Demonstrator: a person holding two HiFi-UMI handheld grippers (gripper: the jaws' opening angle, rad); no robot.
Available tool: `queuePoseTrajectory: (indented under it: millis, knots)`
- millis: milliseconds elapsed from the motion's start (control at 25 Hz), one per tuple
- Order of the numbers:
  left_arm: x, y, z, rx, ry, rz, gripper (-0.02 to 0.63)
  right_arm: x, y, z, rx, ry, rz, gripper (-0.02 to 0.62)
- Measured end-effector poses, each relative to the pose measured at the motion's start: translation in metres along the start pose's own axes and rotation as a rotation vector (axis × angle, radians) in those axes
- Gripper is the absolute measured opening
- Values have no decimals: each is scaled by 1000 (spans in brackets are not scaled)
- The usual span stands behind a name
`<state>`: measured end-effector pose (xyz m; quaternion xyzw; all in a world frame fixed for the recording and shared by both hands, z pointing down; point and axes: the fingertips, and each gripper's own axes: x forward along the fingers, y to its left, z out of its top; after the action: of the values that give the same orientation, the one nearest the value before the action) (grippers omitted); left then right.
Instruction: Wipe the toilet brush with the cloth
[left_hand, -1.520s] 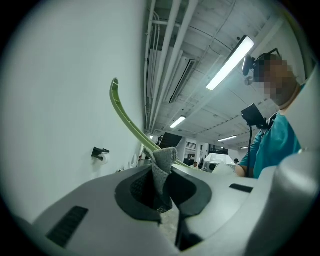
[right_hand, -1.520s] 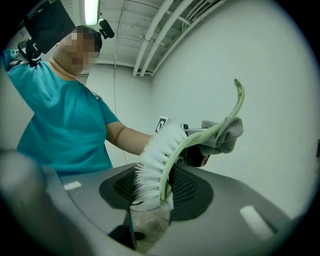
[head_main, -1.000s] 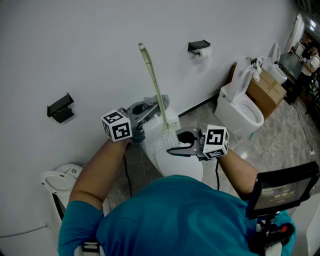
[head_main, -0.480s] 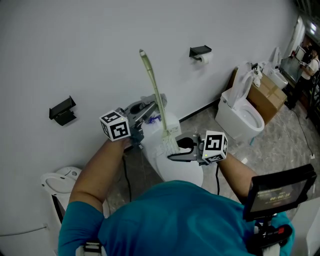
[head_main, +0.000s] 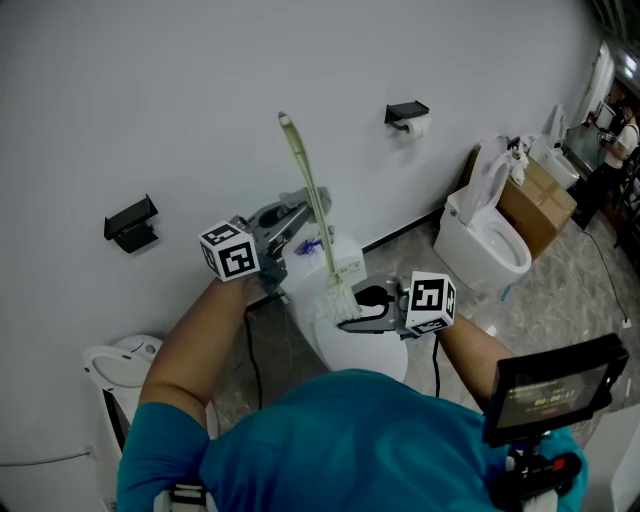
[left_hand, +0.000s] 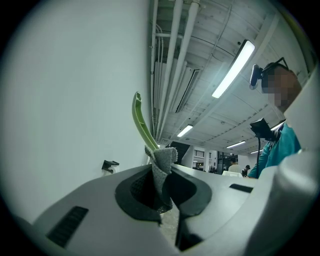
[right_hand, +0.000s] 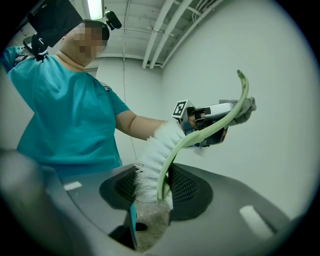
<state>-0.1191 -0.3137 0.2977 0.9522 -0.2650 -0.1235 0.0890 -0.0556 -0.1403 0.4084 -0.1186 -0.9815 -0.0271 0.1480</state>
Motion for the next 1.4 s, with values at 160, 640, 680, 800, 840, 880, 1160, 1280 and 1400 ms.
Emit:
queuePoseTrajectory:
  millis: [160, 640, 680, 800, 840, 880, 1160, 1280, 1400]
  knots:
    - [-3, 4, 6, 2, -10, 9, 38, 2, 4, -1, -11, 13, 21, 149]
    - [-5, 14, 26, 21, -37, 23, 38, 5, 8, -5, -25, 40, 37, 144]
    - [-5, 15, 28, 22, -39, 24, 38, 5, 8, -6, -25, 44, 35, 144]
    - [-4, 17, 31, 27, -41, 27, 38, 4, 9, -10, -27, 54, 36, 143]
    - [-3, 18, 31, 29, -41, 29, 38, 4, 10, -11, -27, 57, 39, 141]
    - [-3, 19, 32, 31, -42, 31, 38, 4, 10, -12, -26, 59, 39, 140]
    - [-6, 27, 42, 37, -53, 50, 38, 5, 11, -13, -31, 58, 34, 135]
    - [-8, 33, 44, 32, -55, 63, 38, 6, 12, -12, -38, 64, 26, 132]
    - [-11, 40, 49, 27, -64, 77, 38, 7, 13, -14, -46, 82, 24, 129]
